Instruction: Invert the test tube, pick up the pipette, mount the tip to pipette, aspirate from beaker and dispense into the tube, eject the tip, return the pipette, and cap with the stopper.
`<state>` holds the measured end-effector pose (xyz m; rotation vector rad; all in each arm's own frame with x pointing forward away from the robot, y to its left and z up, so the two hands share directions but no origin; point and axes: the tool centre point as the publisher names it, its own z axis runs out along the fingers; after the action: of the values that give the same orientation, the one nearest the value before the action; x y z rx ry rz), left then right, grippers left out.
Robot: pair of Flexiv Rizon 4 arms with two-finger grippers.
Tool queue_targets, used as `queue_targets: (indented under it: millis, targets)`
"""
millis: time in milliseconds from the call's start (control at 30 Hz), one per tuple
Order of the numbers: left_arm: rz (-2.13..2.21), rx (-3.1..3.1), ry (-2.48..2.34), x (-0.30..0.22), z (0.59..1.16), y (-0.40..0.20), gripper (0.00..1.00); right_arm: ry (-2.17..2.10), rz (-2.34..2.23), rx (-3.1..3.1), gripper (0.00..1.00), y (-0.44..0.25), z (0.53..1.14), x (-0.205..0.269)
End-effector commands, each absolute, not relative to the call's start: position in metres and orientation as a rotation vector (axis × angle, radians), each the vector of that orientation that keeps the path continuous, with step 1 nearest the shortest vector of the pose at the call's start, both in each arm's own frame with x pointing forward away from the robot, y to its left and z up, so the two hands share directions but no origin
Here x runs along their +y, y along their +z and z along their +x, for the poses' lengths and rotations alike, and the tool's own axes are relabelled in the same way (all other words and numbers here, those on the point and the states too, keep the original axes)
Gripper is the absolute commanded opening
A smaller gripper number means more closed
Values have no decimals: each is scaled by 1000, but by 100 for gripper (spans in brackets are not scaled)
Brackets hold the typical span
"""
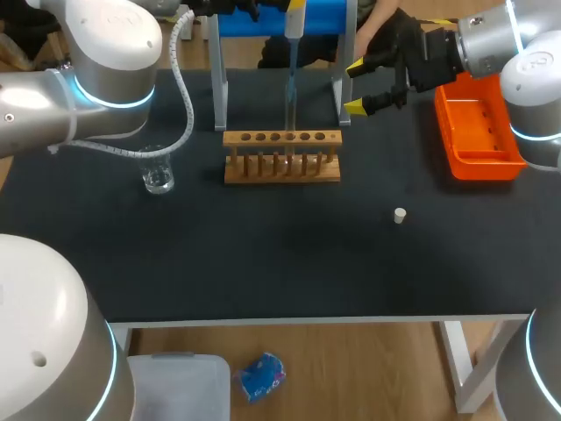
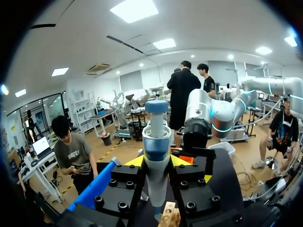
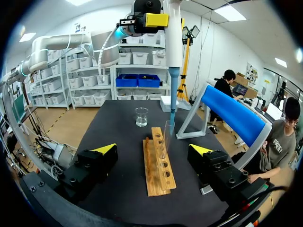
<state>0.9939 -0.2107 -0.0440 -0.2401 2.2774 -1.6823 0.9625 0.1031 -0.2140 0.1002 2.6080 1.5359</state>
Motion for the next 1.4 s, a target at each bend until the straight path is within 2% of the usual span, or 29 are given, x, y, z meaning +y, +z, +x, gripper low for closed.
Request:
queue_targets:
  millis: [33,1400]
  targets:
    - [-241,2284,-1672,-211,992,-39,0,1533,101,2609,100,-214,962,103]
    - [-192,2287,-1590,-214,988,3,0,1533,101,2609,100,-214,962,103]
